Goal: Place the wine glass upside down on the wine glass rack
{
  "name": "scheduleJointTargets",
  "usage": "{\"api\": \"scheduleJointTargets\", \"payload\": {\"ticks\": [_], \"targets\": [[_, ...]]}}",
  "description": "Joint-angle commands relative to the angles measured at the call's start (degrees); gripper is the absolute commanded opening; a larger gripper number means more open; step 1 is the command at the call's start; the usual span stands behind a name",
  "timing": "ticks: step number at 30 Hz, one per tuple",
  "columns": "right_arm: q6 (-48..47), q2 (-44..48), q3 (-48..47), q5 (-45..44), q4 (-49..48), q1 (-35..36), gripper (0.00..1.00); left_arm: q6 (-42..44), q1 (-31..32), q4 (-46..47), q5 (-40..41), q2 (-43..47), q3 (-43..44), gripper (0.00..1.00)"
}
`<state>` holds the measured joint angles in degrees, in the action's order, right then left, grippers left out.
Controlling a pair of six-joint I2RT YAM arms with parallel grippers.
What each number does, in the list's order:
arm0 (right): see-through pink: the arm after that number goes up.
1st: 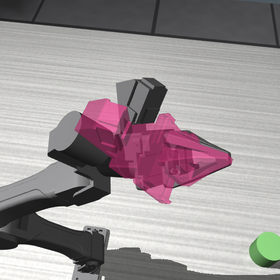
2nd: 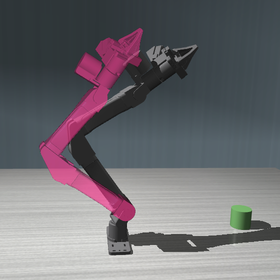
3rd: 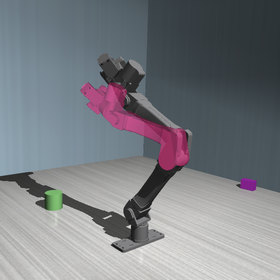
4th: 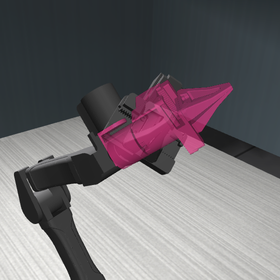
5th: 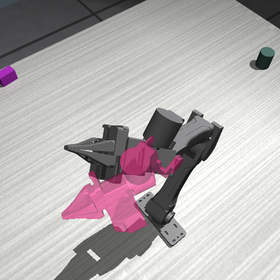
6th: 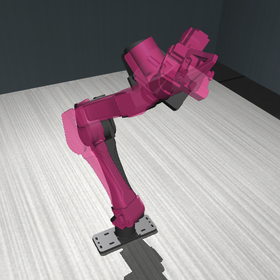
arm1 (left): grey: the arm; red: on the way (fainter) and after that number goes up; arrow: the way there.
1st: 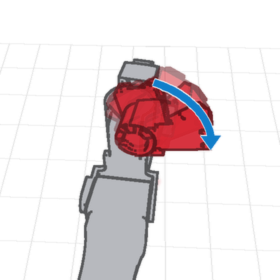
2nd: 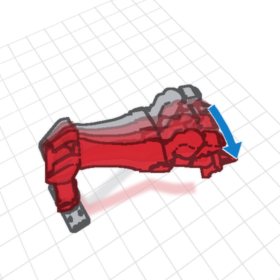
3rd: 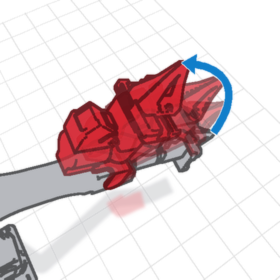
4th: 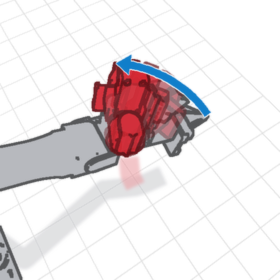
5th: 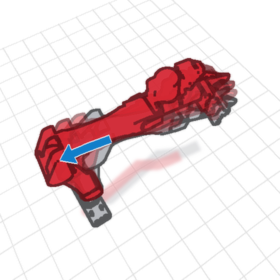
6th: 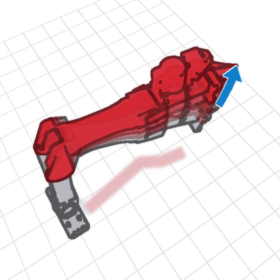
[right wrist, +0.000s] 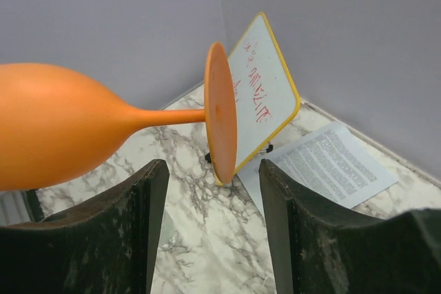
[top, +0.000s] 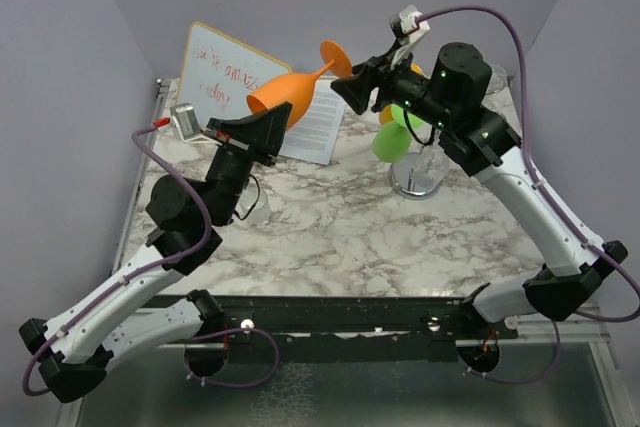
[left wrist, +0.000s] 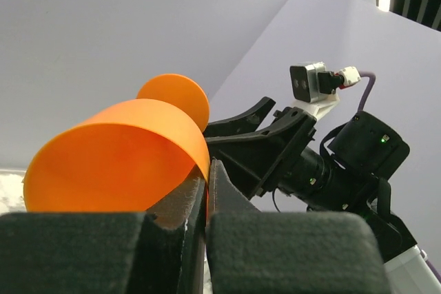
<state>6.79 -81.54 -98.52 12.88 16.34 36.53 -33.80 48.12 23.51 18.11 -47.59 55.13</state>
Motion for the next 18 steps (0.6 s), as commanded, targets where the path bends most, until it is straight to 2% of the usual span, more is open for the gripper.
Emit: {"api": "scheduleJointTargets", "payload": {"ticks": [1,4,10,13,16,18], "targets": [[-6.2,0.9,3.7,-5.4,-7.5,2.3,0.57,-1.4,0.1,1.4,-0.3,1.6,-1.4,0.00],[-9.6,1.5,6.4,-5.9,-12.3,3.0,0.48,-1.9,0.1,1.4,-0.2,3.1,-2.3,0.00],[-15.1,-0.1,5.7,-6.9,-14.8,4.1,0.33,-2.5,0.1,1.1,0.1,5.7,-3.0,0.00],[-17.3,-0.2,5.9,-6.2,-18.2,4.8,0.34,-2.3,0.1,0.6,-0.4,6.1,-2.4,0.00],[-19.4,-0.8,5.2,-4.4,-19.9,5.4,0.44,-2.3,0.1,-0.3,-0.8,6.2,-1.7,0.00],[-19.9,-1.1,4.7,-3.7,-20.5,5.6,0.43,-2.4,0.1,-1.0,-0.8,6.2,-1.4,0.00]]}}
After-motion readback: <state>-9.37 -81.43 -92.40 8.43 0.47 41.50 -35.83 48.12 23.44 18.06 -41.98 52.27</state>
